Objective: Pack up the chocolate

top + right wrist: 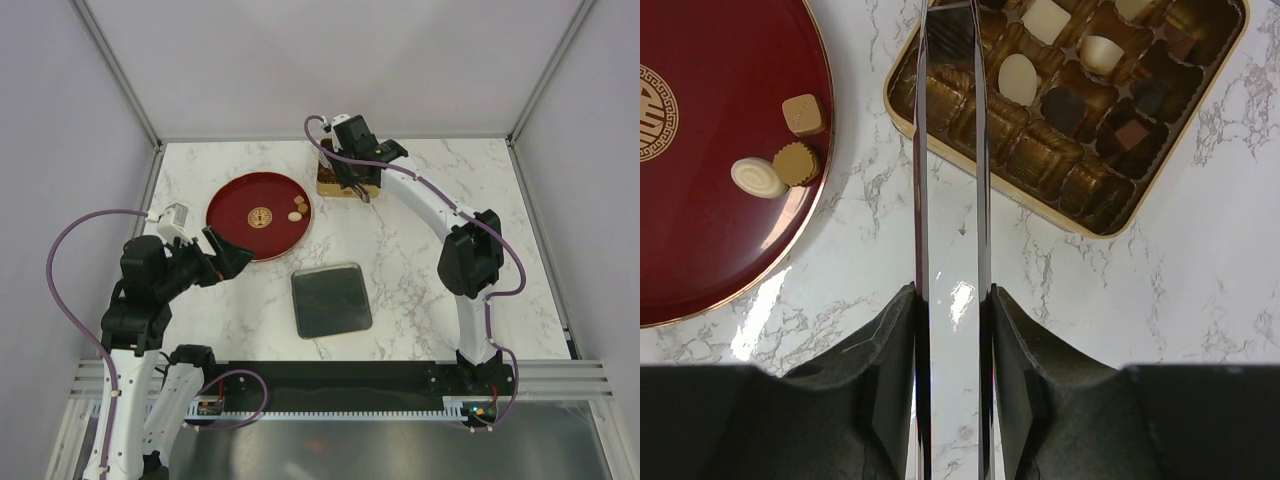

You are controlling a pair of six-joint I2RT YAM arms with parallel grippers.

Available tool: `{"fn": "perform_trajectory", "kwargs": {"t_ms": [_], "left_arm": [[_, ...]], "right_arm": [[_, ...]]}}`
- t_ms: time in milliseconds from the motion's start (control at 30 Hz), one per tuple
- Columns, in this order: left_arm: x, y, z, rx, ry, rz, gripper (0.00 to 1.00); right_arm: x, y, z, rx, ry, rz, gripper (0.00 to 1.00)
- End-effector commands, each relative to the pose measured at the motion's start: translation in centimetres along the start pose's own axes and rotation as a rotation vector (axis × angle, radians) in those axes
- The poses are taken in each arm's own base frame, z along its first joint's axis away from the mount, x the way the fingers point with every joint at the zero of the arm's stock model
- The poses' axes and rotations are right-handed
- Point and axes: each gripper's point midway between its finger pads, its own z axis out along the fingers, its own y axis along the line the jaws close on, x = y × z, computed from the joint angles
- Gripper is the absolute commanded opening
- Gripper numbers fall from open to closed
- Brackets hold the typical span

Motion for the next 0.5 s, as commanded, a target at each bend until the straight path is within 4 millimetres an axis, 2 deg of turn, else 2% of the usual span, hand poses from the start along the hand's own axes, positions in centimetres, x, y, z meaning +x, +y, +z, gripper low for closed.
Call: {"fn": "perform_trajectory", "kwargs": {"t_ms": [0, 467], "left_arm": [[-0.7, -0.4, 0.2, 0.025, -0.016, 0.033, 0.98], [-0.7, -0.3, 0.4, 0.024, -0.014, 0.030, 0.98]], "right_arm": [[-0.3, -0.2, 1.2, 0.017, -0.018, 0.021, 0.40], [1.7, 0.7, 1.9, -0.017, 0.021, 0.037, 0.42]]}}
